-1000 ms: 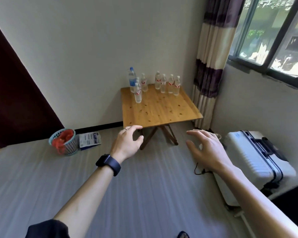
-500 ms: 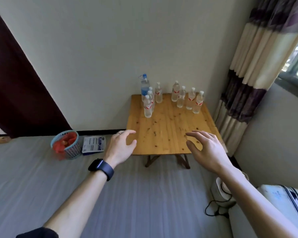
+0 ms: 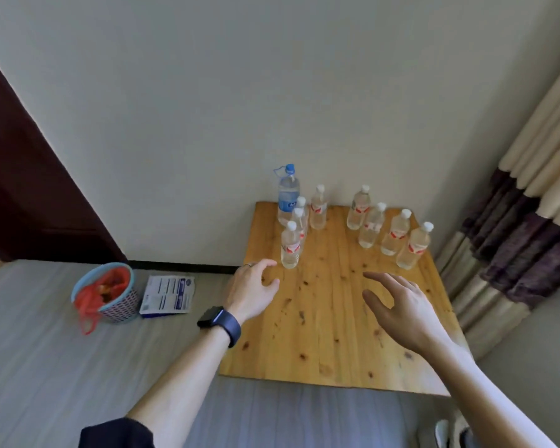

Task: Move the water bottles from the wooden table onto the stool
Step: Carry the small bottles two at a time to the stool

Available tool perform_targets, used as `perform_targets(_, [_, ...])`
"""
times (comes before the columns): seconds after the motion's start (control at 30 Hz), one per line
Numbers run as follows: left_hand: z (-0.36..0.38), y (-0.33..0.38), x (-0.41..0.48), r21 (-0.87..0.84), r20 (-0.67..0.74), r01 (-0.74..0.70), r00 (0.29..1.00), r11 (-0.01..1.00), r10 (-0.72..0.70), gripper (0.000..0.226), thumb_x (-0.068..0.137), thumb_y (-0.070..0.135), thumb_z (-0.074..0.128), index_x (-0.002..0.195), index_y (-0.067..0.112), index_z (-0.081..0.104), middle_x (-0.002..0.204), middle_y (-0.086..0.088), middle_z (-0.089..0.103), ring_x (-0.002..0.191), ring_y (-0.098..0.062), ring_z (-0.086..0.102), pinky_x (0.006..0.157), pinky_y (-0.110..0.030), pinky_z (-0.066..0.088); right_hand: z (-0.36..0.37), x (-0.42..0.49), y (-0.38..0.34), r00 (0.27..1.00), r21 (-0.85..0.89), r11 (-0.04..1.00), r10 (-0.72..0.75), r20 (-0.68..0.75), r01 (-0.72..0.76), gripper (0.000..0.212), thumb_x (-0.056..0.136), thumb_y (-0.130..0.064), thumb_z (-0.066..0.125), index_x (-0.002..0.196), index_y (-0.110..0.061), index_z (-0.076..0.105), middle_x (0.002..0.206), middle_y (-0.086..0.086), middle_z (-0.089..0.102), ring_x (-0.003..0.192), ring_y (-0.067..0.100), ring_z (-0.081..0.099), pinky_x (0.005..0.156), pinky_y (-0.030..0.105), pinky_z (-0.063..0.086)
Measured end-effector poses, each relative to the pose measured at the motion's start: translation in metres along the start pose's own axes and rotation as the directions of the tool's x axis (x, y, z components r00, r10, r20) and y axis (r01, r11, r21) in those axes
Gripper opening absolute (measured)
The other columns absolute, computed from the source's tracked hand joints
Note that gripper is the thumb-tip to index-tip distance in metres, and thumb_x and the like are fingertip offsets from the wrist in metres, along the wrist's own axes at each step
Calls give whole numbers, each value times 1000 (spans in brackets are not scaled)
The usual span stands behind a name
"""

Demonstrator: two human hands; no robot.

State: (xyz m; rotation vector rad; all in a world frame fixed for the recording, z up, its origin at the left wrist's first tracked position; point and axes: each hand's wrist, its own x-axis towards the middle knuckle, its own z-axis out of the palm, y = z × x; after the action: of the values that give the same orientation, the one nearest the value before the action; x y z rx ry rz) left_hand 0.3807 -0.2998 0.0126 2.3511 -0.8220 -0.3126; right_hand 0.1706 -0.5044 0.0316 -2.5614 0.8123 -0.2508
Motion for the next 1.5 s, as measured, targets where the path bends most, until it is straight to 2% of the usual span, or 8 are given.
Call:
perform_targets(0.2, [32, -16, 91, -24, 55, 90, 995, 996, -89, 37, 91, 37, 62, 127, 33, 57, 130, 0, 63, 101, -18, 66, 87, -28, 49, 38, 113, 28, 992, 24, 1000, 7, 123, -10, 42, 96, -46, 55, 137, -37, 53, 139, -7, 55, 131, 24, 46, 104, 32, 37])
perform_targets(0.37, [59, -23, 162, -33, 77, 191, 979, 981, -188, 46, 95, 36, 60, 139, 30, 50, 136, -1, 57, 128, -20, 49, 95, -24, 39, 78, 224, 44, 962, 50, 999, -22, 271, 9, 48, 96, -45, 55, 142, -32, 48, 141, 0, 54, 131, 26, 47, 107, 36, 40])
perform_targets(0.53, [81, -18, 230, 35, 122, 256, 958, 966, -259, 54, 94, 42, 60, 143, 29, 43, 138, -5, 54, 128, -24, 51, 100, -40, 48, 121, 321, 48, 923, 10, 999, -53, 381, 54, 57, 98, -41, 51, 151, -34, 32, 148, 7, 47, 134, 31, 43, 109, 42, 40])
perform_targets(0.77, [131, -27, 300, 179, 130, 256, 951, 950, -281, 58, 93, 48, 59, 144, 31, 36, 144, -3, 46, 121, -26, 52, 76, -35, 49, 173, 405, 30, 879, -9, 986, -143, 455, 165, 73, 100, -24, 46, 153, -50, 4, 164, 4, 13, 144, 36, 28, 104, 49, 45])
perform_targets(0.93, [150, -36, 310, 164, 111, 248, 957, 955, -267, 38, 101, 41, 52, 135, 28, 42, 109, -4, 65, 91, -25, 62, 57, -32, 43, 195, 418, 32, 874, -17, 971, -207, 440, 238, 59, 102, -22, 48, 151, -38, 19, 156, -2, 29, 132, 36, 42, 93, 48, 51])
perform_targets(1.1, [143, -40, 293, 166, 118, 162, 976, 973, -183, 31, 102, 31, 51, 129, 19, 48, 92, -3, 60, 71, -20, 50, 49, -31, 39, 197, 397, 39, 898, -134, 964, -156, 413, 229, 39, 102, -29, 50, 138, -19, 38, 136, 7, 40, 117, 35, 45, 80, 47, 54])
perform_targets(1.2, [138, -48, 276, 147, 177, 144, 970, 979, -169, 31, 101, 30, 53, 131, 21, 48, 100, -8, 64, 71, -21, 50, 53, -32, 39, 191, 363, 56, 928, -137, 981, -82, 364, 140, 40, 101, -30, 53, 135, -12, 46, 124, 13, 43, 110, 37, 52, 79, 47, 55])
perform_targets(1.5, [128, -65, 207, 52, 363, 68, 928, 996, -82, 28, 101, 35, 56, 128, 31, 52, 70, 13, 46, 47, -5, 39, 42, -21, 26, 171, 245, 73, 937, 4, 966, 249, 246, -258, 37, 88, -46, 67, 110, -16, 63, 102, 0, 52, 82, 28, 61, 67, 31, 45])
